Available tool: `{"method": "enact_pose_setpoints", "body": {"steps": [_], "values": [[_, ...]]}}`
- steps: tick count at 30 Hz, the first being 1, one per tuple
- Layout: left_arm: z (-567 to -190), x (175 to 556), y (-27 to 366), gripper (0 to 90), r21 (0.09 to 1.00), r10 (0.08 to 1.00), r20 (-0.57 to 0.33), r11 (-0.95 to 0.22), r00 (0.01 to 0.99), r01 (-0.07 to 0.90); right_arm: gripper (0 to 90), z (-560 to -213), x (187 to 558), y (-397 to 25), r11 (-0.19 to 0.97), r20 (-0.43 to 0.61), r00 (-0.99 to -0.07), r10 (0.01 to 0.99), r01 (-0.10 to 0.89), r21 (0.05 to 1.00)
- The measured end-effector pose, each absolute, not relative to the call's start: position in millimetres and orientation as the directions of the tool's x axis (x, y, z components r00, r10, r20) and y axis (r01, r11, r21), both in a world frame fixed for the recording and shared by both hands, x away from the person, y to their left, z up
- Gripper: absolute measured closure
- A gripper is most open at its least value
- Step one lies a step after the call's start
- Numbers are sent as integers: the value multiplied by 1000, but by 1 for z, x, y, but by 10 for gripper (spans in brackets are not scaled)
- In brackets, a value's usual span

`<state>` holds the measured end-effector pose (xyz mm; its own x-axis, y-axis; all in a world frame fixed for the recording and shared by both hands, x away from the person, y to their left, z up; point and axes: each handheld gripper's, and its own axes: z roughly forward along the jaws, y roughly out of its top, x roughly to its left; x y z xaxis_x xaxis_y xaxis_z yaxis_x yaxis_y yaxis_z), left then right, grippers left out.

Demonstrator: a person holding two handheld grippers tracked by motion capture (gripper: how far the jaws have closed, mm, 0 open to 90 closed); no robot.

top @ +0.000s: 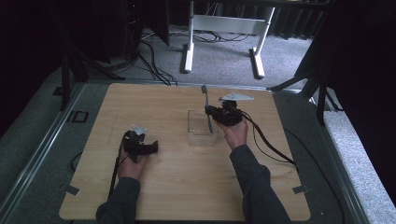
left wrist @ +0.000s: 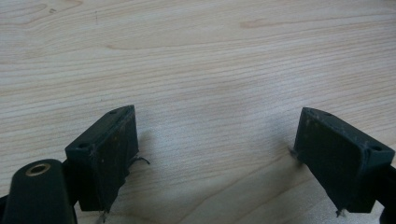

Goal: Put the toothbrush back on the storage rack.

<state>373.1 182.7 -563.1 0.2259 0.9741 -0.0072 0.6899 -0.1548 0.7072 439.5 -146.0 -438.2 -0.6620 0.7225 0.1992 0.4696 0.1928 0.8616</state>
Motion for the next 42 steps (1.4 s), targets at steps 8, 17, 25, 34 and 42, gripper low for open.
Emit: {"method": "enact_pose_setpoints", "body": {"steps": [8, 17, 25, 34, 42], "values": [[-563, 373, 183, 140, 707, 974, -7, -154, 226, 690, 808, -445, 439, -142, 244, 170, -672, 721, 477, 844], [-563, 373, 183, 140, 707, 974, -7, -155, 227, 690, 799, -456, 438, -136, 353, 105, -693, 713, 485, 800], [-563, 373, 183, 140, 707, 974, -9, -153, 226, 690, 511, -456, 433, -136, 384, 78, -723, 687, 452, 805], [-563, 373, 183, 140, 707, 974, -9, -153, 225, 690, 425, -444, 427, -145, 359, 52, -726, 686, 399, 844], [-563, 373, 183, 140, 707, 974, -9, -153, 225, 690, 400, -445, 426, -162, 326, 68, -689, 722, 425, 845]]}}
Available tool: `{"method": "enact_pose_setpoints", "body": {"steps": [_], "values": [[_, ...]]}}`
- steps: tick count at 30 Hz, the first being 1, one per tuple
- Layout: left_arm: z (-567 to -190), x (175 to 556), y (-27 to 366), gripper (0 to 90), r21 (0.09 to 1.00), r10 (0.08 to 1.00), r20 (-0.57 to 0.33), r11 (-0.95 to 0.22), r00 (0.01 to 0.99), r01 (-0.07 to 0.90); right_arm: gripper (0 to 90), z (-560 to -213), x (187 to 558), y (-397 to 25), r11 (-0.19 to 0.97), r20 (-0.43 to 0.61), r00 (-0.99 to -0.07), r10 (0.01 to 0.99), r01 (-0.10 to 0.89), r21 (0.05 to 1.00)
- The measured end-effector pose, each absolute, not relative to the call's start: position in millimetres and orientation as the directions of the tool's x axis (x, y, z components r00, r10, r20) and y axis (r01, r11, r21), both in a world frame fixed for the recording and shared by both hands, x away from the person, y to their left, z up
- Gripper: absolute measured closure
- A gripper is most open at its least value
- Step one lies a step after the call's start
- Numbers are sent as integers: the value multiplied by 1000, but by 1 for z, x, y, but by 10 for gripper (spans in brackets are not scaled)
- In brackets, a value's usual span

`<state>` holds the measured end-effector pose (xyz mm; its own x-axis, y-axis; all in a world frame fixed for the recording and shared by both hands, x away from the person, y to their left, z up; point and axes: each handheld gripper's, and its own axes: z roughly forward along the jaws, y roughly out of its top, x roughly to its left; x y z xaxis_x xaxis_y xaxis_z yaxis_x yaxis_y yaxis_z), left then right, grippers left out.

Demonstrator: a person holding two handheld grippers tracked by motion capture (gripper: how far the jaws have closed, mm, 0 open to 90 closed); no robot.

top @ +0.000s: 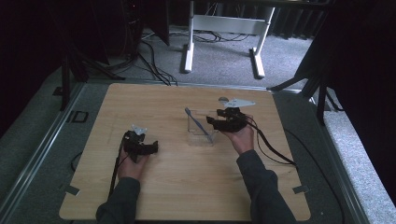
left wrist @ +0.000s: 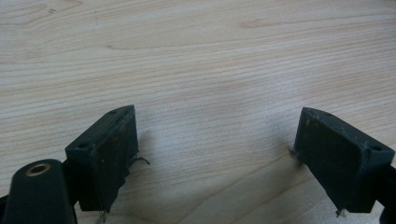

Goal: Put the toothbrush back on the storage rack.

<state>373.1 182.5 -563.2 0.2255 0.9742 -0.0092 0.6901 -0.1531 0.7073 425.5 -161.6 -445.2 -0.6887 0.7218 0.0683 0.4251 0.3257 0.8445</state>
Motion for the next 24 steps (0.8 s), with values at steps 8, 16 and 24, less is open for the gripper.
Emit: {"method": "enact_pose_setpoints", "body": {"steps": [8, 16, 24], "values": [[-563, 373, 182, 140, 708, 974, -10, -152, 225, 690, 394, -448, 421, -179, 311, 72, -628, 775, 478, 822], [-563, 373, 183, 140, 708, 974, -9, -153, 226, 690, 388, -454, 407, -202, 308, 74, -568, 819, 545, 780], [-563, 373, 182, 140, 707, 974, -9, -153, 225, 690, 387, -472, 397, -221, 323, 66, -546, 835, 583, 746]]}}
